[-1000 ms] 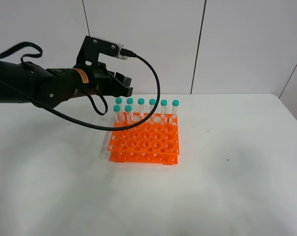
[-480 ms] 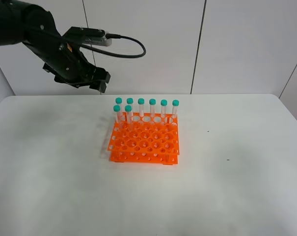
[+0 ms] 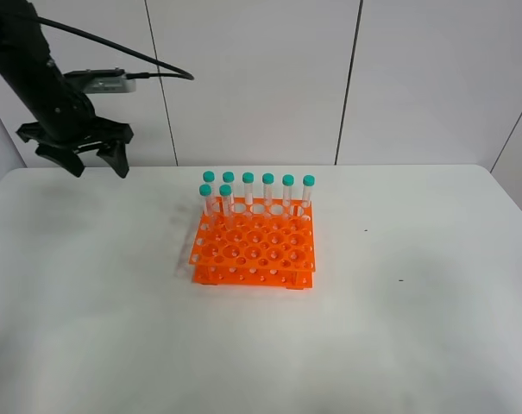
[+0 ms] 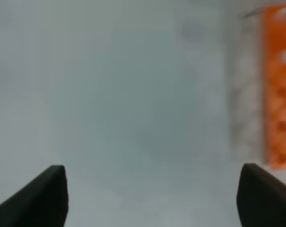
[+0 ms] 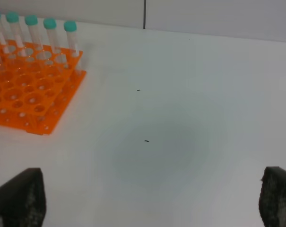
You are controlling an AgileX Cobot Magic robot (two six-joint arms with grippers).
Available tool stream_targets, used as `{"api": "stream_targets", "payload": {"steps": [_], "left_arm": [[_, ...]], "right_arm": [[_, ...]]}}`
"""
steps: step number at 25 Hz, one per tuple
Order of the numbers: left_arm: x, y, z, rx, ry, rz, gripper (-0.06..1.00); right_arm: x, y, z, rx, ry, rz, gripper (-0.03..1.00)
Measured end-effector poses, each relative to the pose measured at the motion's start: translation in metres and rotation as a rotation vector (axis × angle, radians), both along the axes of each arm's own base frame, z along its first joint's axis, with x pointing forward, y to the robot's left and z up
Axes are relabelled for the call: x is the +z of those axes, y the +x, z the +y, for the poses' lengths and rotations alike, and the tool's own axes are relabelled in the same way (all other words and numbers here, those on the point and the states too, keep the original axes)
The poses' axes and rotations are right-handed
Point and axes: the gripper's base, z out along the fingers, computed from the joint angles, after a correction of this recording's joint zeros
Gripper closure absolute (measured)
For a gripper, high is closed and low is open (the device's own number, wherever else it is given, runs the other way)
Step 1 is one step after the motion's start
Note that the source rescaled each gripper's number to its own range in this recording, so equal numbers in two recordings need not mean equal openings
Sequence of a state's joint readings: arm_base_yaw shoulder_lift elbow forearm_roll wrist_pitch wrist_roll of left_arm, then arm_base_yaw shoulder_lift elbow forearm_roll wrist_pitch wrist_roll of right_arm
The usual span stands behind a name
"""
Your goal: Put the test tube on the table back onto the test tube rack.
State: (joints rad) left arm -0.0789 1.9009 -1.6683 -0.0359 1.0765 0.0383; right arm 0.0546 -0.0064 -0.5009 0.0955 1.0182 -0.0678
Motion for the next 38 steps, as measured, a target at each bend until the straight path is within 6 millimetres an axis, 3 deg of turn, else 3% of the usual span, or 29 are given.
{"api": "stream_targets", "payload": {"steps": [3, 6, 12, 16, 20, 26, 38], "left_arm": [[-0.001, -0.003, 0.027, 0.068, 0.001, 0.054, -0.02], [-0.001, -0.007, 0.041, 0.105, 0.0, 0.1, -0.01], [-0.001, -0.008, 0.041, 0.109, -0.008, 0.102, 0.0], [-0.002, -0.026, 0.04, 0.109, -0.007, 0.131, 0.0], [-0.002, -0.06, 0.039, 0.103, -0.006, 0.173, 0.0], [0.004, -0.128, 0.038, 0.081, -0.003, 0.195, 0.01], [0.0, -0.287, 0.033, 0.077, -0.003, 0.027, 0.04]], "right_arm": [[0.0, 0.0, 0.0, 0.0, 0.0, 0.0, -0.03], [0.0, 0.0, 0.0, 0.0, 0.0, 0.0, -0.03], [0.0, 0.0, 0.0, 0.0, 0.0, 0.0, -0.03], [0.0, 0.0, 0.0, 0.0, 0.0, 0.0, -0.03], [0.0, 0.0, 0.0, 0.0, 0.0, 0.0, -0.03], [0.0, 0.0, 0.0, 0.0, 0.0, 0.0, -0.03], [0.0, 0.0, 0.0, 0.0, 0.0, 0.0, -0.03]]}}
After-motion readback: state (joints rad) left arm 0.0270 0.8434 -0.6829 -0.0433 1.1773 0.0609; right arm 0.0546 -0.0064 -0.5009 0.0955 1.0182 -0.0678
